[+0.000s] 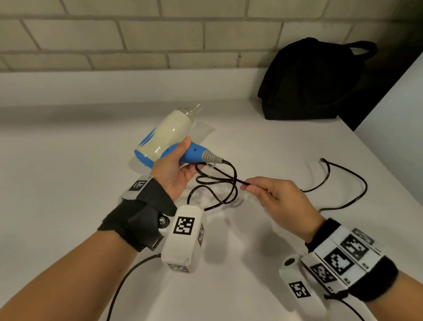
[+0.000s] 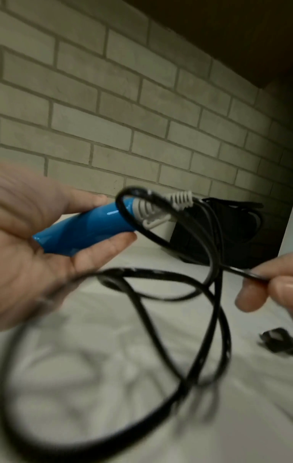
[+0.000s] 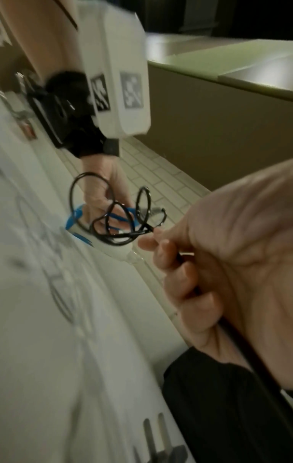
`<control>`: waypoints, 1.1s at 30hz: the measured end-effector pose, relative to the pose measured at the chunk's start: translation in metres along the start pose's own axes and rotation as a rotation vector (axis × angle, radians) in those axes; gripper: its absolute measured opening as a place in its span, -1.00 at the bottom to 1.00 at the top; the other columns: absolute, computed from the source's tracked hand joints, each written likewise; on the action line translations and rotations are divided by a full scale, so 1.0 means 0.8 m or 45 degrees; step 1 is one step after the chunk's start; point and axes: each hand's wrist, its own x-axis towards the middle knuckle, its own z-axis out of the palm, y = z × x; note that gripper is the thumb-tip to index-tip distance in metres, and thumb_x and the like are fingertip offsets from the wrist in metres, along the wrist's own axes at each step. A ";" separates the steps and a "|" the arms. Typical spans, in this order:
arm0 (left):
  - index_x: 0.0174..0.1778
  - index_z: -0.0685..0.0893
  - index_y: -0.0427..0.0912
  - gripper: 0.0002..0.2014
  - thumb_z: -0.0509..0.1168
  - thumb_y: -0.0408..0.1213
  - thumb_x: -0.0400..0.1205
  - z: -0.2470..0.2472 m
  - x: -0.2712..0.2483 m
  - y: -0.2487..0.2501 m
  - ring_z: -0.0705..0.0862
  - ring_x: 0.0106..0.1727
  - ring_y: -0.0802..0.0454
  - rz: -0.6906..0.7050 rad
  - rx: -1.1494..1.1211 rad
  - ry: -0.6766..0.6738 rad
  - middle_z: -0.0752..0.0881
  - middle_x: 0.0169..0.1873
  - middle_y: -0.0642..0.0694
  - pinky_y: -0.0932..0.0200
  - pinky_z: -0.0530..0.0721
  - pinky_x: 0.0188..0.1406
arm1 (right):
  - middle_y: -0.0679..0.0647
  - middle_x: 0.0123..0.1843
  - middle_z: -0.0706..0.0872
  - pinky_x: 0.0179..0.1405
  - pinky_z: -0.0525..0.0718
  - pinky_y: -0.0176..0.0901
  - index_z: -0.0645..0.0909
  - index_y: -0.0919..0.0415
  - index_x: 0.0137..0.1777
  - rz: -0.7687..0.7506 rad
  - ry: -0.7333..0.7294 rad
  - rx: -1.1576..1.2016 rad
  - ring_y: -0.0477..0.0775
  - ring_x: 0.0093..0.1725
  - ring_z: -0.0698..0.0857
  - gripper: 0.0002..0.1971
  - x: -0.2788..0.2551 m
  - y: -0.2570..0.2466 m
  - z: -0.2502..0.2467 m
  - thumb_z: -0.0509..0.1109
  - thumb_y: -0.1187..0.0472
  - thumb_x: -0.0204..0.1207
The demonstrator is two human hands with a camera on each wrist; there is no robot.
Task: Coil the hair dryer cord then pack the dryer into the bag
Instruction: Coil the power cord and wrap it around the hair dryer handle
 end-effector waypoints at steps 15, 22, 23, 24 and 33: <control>0.24 0.40 -0.24 -0.54 0.40 -0.37 0.47 -0.018 0.012 0.024 0.73 -0.16 -0.04 0.308 0.111 0.300 0.66 -0.10 -0.12 0.07 0.80 -0.43 | -0.13 -0.25 0.74 -0.24 0.55 -0.39 0.66 -0.08 -0.10 -0.122 -0.850 -0.018 -0.22 -0.33 0.61 -0.90 -0.038 -0.012 -0.057 0.33 0.00 0.49; 0.32 0.40 -0.26 -0.47 0.41 -0.31 0.46 -0.079 0.024 0.066 0.74 -0.03 -0.07 0.244 0.131 0.399 0.62 0.14 -0.21 0.13 0.76 -0.51 | -0.26 -0.36 0.78 -0.22 0.56 -0.53 0.54 -0.67 -0.35 0.390 -0.137 -0.656 -0.37 -0.28 0.67 -0.64 -0.052 0.171 -0.178 0.38 -0.02 0.44; 0.31 0.40 -0.27 -0.49 0.40 -0.30 0.47 -0.088 0.024 0.068 0.75 -0.11 -0.02 0.236 0.142 0.393 0.63 0.10 -0.19 0.16 0.75 -0.52 | -0.14 -0.30 0.81 -0.28 0.57 -0.55 0.54 -0.67 -0.27 0.388 0.091 -0.816 -0.32 -0.31 0.68 -0.73 -0.056 0.218 -0.207 0.31 -0.11 0.47; 0.29 0.40 -0.26 -0.51 0.40 -0.30 0.48 -0.095 0.023 0.068 0.77 -0.20 0.02 0.227 0.140 0.386 0.64 0.04 -0.17 0.18 0.74 -0.53 | 0.02 -0.22 0.82 -0.29 0.63 -0.48 0.55 -0.62 -0.18 0.403 0.109 -1.017 -0.21 -0.37 0.68 -0.82 -0.054 0.252 -0.220 0.21 -0.19 0.49; 0.24 0.41 -0.21 -0.59 0.36 -0.32 0.50 -0.097 0.010 0.048 0.71 -0.08 -0.01 0.230 0.194 0.318 0.62 0.07 -0.18 0.18 0.77 -0.49 | -0.22 0.49 0.22 0.32 0.25 -0.47 0.18 -0.19 0.43 0.160 -0.415 -0.328 -0.10 0.52 0.17 -0.32 -0.001 0.054 -0.098 0.18 0.49 0.45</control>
